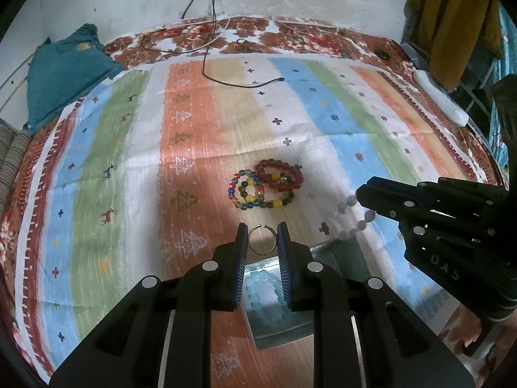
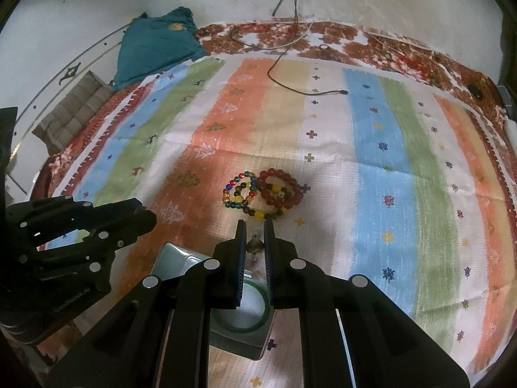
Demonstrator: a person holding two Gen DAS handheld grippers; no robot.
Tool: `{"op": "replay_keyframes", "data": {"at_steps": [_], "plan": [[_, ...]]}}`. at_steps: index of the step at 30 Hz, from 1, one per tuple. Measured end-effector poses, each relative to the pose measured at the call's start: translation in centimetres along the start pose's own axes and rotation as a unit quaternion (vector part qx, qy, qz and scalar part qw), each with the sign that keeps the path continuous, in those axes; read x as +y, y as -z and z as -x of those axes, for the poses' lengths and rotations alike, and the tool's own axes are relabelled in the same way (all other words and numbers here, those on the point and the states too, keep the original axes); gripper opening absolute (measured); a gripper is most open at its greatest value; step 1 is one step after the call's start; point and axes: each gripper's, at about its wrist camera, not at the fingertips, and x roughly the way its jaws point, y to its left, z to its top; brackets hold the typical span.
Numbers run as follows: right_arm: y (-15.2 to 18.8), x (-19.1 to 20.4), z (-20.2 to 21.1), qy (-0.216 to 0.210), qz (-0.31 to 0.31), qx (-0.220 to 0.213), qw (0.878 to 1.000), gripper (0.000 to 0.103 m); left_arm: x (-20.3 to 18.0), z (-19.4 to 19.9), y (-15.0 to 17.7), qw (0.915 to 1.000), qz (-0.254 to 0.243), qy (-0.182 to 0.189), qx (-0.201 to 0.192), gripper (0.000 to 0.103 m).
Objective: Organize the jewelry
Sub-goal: 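Carry the white bead bracelet and the ring over the tin box with both tools, then open the right tool over the box while the left tool releases the ring into it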
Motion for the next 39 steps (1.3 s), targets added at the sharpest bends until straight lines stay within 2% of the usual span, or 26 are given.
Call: {"op": "replay_keyframes", "data": {"at_steps": [16, 33, 36, 39], "plan": [[1.7, 1.0, 1.9, -0.009, 0.009, -0.013, 1.000, 0.012, -0.4, 1.3, 1.0, 0.9999, 0.001, 0.008, -0.008, 0.018], [3.9, 1.3, 2.1, -0.004, 0.014, 0.006, 1.000, 0.012, -0.9, 2.0, 2.8, 0.9999, 0.002, 0.012, -0.005, 0.018], [3.8, 0.9, 2.0, 0.007, 0.008, 0.008, 1.000, 0.019, -0.4, 1.8, 2.9, 0.9999, 0.014, 0.004, 0.002, 0.020], [3.8, 0.4, 1.7, 0.023, 0.002, 0.015, 1.000, 0.026, 0.2, 1.7, 2.9, 0.9996, 0.026, 0.004, 0.004, 0.028]]}}
